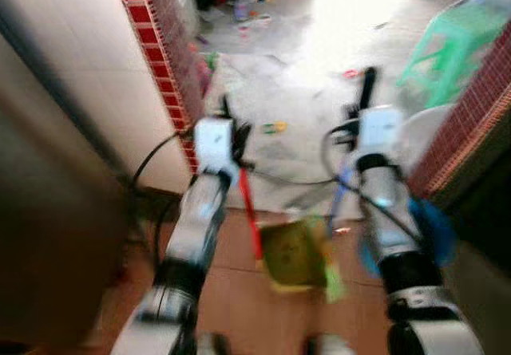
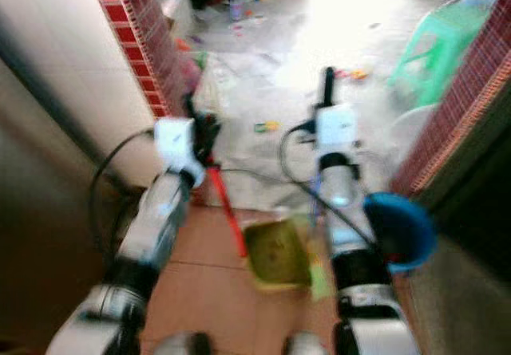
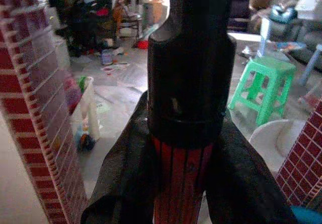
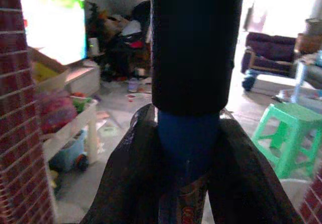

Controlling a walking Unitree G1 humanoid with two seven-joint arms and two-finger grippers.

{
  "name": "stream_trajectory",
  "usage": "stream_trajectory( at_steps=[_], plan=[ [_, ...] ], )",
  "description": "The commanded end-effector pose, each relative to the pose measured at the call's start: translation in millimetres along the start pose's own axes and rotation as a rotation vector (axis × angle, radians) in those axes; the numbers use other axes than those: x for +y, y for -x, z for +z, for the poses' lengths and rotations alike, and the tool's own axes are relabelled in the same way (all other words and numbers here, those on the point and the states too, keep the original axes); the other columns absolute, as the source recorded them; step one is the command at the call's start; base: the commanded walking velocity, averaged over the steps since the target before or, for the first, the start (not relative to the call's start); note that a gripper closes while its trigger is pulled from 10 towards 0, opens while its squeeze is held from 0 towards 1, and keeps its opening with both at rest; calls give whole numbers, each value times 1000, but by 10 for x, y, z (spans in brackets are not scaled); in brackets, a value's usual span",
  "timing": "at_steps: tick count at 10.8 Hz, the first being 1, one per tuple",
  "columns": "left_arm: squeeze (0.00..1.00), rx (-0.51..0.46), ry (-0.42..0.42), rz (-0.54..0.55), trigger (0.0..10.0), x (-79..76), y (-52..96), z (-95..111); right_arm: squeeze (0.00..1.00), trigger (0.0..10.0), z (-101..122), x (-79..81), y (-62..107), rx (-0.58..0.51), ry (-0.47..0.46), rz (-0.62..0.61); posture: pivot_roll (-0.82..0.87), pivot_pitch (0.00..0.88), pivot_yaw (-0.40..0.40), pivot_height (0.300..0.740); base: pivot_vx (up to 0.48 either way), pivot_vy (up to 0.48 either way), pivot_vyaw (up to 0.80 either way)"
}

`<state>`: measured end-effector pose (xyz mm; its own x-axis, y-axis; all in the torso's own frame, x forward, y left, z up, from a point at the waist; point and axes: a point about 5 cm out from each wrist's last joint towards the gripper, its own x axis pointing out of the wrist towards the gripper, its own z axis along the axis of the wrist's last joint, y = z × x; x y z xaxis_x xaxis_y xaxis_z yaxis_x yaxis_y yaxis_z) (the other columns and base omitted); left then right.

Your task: Sweep floor

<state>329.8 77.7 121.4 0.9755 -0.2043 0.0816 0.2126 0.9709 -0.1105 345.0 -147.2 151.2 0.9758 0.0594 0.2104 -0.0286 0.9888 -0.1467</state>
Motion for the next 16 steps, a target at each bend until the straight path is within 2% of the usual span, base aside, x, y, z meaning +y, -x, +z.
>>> stream_trajectory(
  at_steps=[1,2,3,5,7,8,10,11,12,13,14,16],
  plan=[
    [0,-47,-27,67,10000,128,68,64,0,10000,147,99,-68,-58,-8,56,-52,0,-48,740,0,0,0],
    [0,-48,-45,141,10000,274,258,-24,0,10000,120,185,-92,-47,-21,119,3,0,-112,740,0,0,0],
    [0,-81,-97,166,10000,401,409,-28,0,10000,73,260,-103,-33,-44,135,18,0,-128,740,0,0,0],
    [0,-130,-182,129,10000,471,540,27,0,10000,-14,331,-26,-12,-62,116,6,0,-97,740,0,0,0],
    [0,-129,-270,9,10000,356,602,92,0,10000,-158,245,190,3,-29,89,-2,0,-49,740,0,0,0],
    [0,-136,-270,-9,10000,331,608,136,0,10000,-218,149,219,23,-15,61,-9,0,-42,740,0,0,0],
    [0,-170,-293,-24,10000,407,562,242,0,10000,-120,51,61,-9,-3,24,-51,0,-26,740,0,0,0],
    [0,-150,-302,-6,10000,460,522,226,0,10000,-93,-36,16,-17,5,-2,-41,0,-8,740,0,0,0],
    [0,-124,-310,-24,10000,467,531,219,0,10000,-95,-98,18,-13,-3,-40,-51,0,17,740,0,0,0],
    [0,-95,-330,-62,10000,473,620,194,0,10000,-64,-139,77,-34,-13,-78,-63,0,36,740,0,0,0],
    [0,-99,-319,-80,10000,466,609,195,0,10000,-84,-168,102,-29,-7,-81,-58,0,29,740,0,0,0],
    [0,-121,-301,-39,10000,504,577,252,0,10000,-102,-165,129,-15,0,-61,-60,0,7,740,0,0,-688]
  ],
)
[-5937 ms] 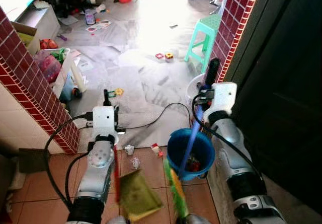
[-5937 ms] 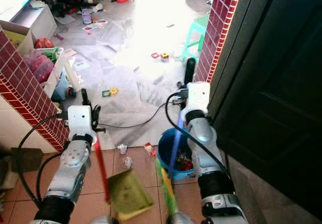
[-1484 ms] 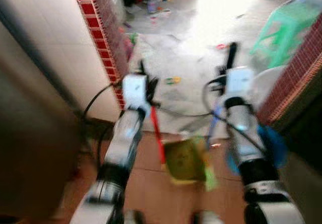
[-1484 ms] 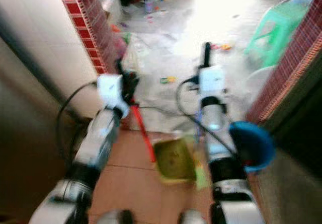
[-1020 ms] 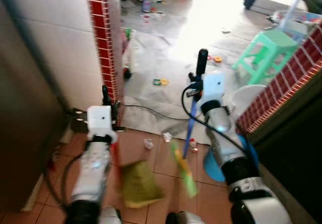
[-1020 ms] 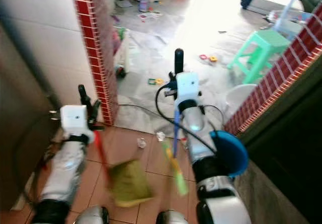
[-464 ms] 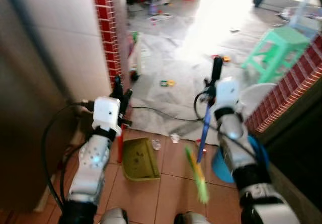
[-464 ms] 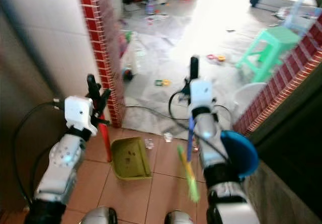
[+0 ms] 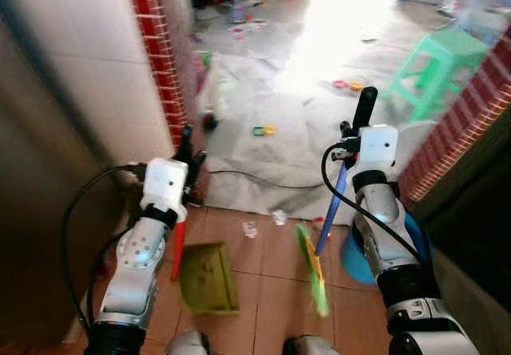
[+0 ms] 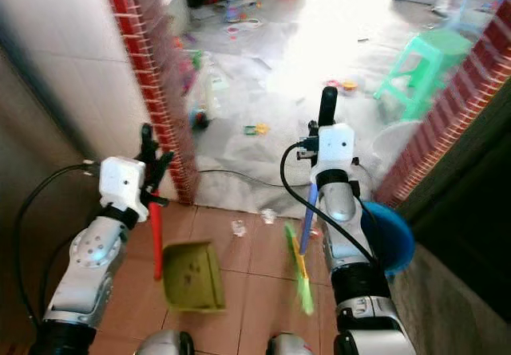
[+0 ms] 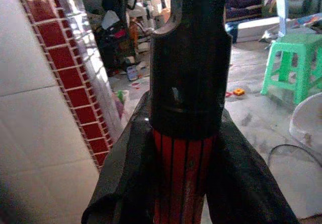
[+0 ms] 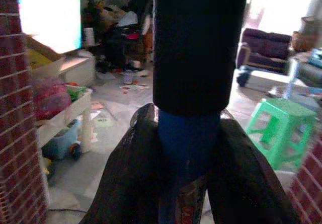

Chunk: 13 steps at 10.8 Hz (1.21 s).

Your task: Sweep floor

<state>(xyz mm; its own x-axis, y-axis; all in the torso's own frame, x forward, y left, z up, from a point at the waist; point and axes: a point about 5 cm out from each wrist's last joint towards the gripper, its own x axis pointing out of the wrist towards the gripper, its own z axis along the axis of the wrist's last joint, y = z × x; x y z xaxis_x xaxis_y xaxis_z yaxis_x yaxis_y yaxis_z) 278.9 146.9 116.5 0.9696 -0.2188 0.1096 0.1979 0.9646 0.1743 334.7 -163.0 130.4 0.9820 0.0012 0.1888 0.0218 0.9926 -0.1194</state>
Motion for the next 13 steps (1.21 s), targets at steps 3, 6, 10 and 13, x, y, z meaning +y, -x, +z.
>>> stream_trajectory(
  at_steps=[3,6,10,13],
  plan=[
    [0,-67,93,38,10000,3,-107,193,0,10000,88,15,-16,-26,2,8,-52,0,2,740,0,0,-800],
    [0,-63,119,34,10000,40,-169,223,0,10000,93,77,-11,-23,-7,20,-50,0,12,740,0,0,-800],
    [0,-59,146,57,10000,6,-166,229,0,10000,71,70,17,-12,14,51,-46,0,-10,740,0,458,-800],
    [0,-90,141,15,10000,-94,-216,321,0,10000,131,64,-71,-28,14,45,-36,7,-15,740,86,281,-435]
  ],
)
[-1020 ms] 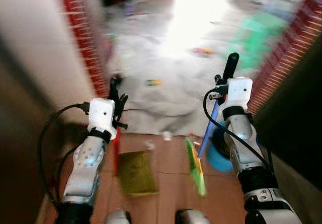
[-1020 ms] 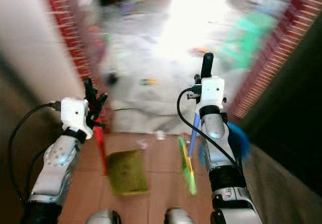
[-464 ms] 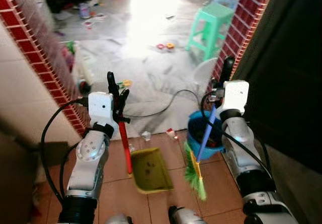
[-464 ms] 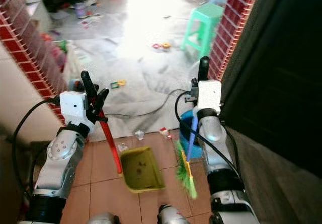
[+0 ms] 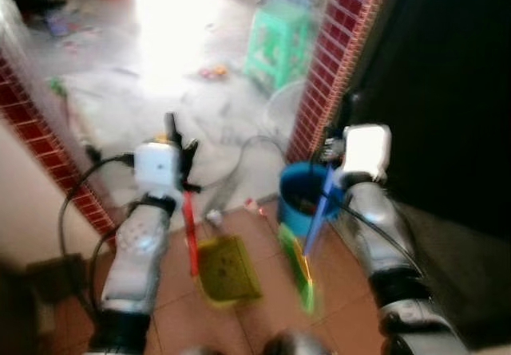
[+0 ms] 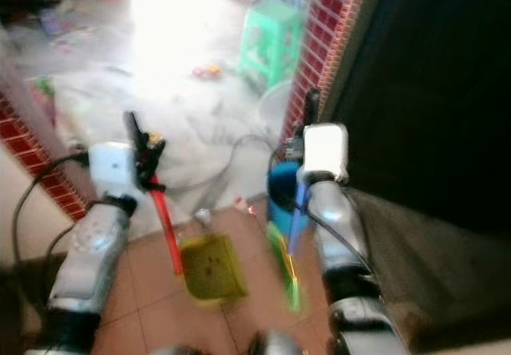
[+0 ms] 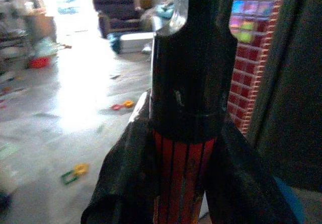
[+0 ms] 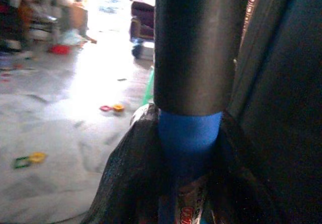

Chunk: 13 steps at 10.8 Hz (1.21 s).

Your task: Sweep floor

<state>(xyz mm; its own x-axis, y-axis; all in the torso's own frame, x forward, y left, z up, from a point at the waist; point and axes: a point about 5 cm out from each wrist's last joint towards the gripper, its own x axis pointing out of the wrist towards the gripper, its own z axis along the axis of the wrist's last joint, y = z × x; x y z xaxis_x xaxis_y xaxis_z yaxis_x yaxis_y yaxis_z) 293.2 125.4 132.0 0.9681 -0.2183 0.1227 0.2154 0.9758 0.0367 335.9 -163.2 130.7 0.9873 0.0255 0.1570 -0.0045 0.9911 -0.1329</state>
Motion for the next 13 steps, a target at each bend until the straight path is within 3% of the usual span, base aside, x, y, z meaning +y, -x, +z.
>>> stream_trajectory(
  at_steps=[1,5,8,11,13],
  plan=[
    [0,-84,4,6,10000,28,-5,175,0,10000,126,54,-51,-55,9,16,-36,7,-14,740,0,0,0],
    [0,-108,15,-38,10000,-57,-16,214,0,10000,105,20,-40,-50,11,-12,-43,0,4,740,0,0,0],
    [0,-102,3,-22,10000,-3,-33,213,0,10000,149,52,-47,-80,32,-3,-45,0,17,740,267,0,0],
    [0,-104,6,-31,10000,-28,-48,219,0,10000,172,66,-61,-90,28,-1,-46,0,19,740,316,0,627],
    [0,-107,6,-27,10000,-29,-53,218,0,10000,202,72,-82,-102,22,19,-47,0,15,740,422,0,0]
  ],
)
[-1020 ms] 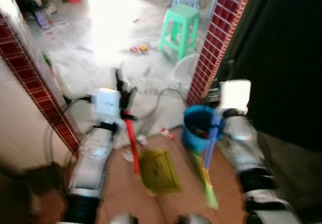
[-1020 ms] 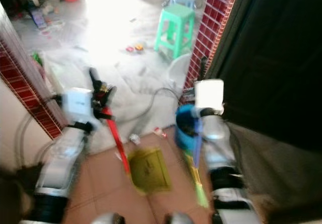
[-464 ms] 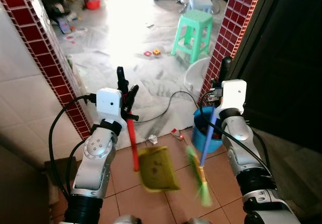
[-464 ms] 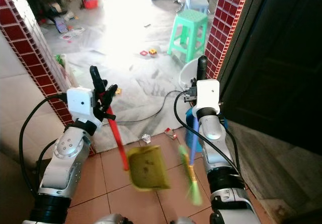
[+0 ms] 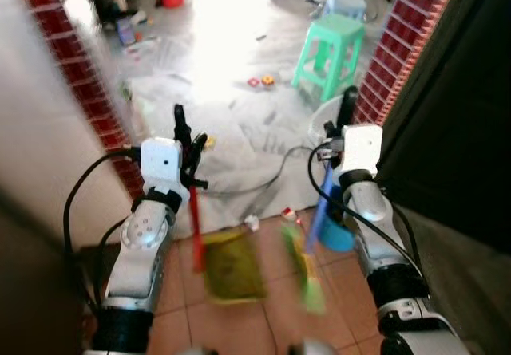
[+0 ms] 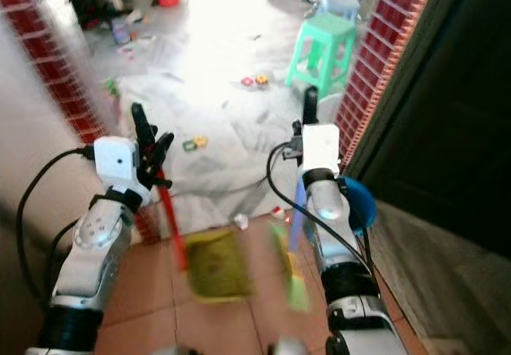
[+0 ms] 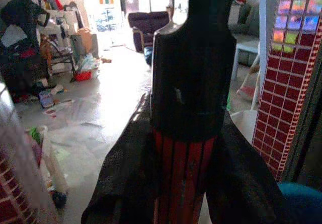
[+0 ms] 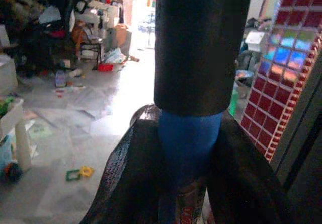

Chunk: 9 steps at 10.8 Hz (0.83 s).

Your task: Sweep floor

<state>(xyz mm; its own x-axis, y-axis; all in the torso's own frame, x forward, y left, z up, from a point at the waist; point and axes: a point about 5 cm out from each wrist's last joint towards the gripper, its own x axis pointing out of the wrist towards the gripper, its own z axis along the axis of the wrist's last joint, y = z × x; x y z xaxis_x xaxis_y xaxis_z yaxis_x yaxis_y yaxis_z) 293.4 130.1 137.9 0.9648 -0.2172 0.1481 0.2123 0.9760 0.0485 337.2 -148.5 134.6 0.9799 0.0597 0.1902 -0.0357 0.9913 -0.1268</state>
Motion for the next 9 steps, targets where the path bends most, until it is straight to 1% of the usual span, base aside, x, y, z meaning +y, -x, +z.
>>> stream_trajectory(
  at_steps=[1,2,4,6,8,9],
  plan=[
    [0,-74,20,-27,10000,-79,-56,142,0,10000,150,-66,-72,-66,41,-5,-46,0,14,740,480,0,400],
    [0,-74,20,-26,10000,-79,-56,142,0,10000,151,-64,-73,-67,42,-5,-46,0,14,740,480,0,400],
    [0,-71,14,-21,10000,-76,-60,134,0,10000,150,28,-71,-71,18,45,-42,0,13,740,366,0,0],
    [0,-70,5,-8,10000,-64,-58,135,0,10000,159,158,-43,-81,-44,125,-42,0,15,740,368,0,0],
    [0,-66,1,4,10000,-53,-58,126,0,10000,195,198,-62,-97,-35,153,-44,0,17,740,368,0,0],
    [0,-62,-6,8,10000,-52,-61,120,0,10000,246,212,-98,-120,-16,164,-45,0,19,740,330,0,0]
  ],
)
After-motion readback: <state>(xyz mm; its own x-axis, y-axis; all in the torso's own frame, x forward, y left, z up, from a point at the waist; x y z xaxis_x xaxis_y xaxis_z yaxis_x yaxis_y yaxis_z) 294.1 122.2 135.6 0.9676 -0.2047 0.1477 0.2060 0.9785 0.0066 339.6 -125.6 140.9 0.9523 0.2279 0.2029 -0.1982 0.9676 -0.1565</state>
